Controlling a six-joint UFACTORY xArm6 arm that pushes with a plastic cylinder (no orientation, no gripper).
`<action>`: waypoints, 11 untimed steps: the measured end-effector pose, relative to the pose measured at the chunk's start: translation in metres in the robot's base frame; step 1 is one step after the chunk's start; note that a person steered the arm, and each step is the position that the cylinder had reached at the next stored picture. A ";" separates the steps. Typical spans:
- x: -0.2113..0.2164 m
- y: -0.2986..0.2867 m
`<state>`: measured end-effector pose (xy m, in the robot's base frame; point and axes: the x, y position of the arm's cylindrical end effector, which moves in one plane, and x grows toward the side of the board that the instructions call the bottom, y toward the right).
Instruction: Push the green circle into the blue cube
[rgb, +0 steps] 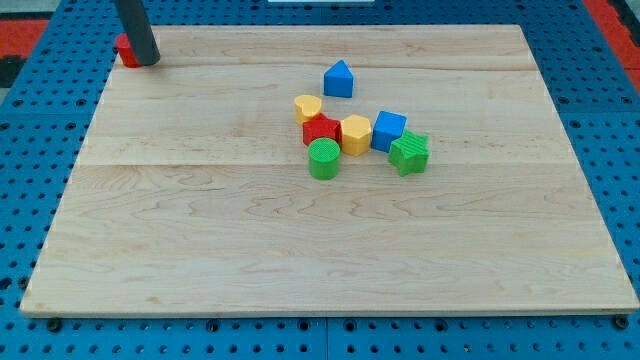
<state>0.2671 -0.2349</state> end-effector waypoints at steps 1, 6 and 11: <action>0.016 0.000; 0.173 0.110; 0.153 0.287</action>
